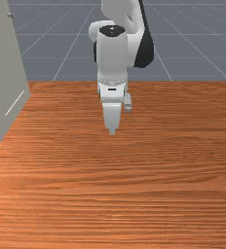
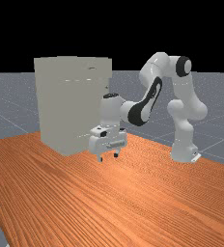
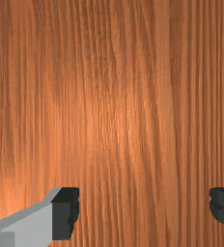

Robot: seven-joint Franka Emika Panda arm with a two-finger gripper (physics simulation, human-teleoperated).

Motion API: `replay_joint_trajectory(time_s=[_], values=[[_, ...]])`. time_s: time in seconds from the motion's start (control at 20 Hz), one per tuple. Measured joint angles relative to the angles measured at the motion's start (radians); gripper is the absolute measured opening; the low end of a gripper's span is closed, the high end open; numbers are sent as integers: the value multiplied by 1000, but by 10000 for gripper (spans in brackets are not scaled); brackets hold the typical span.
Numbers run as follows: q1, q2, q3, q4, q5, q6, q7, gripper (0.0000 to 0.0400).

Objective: Open the drawer

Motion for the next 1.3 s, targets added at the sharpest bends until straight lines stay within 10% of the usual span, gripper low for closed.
replay_joint_trajectory(time_s=[0.05, 0.25, 0.35, 0.5, 0.7, 1.3], values=[[4, -1, -10, -5, -17, -12, 8, 249], [2, -1, -37, -9, -36, -47, 56, 380], [40, -142, -82, 66, -82, -366, 435, 142], [79, -257, -121, 166, -124, -561, 1019, 33], [111, -214, -153, 249, -128, -708, 1595, 5], [105, -335, -187, 428, -164, -789, 1723, 0]])
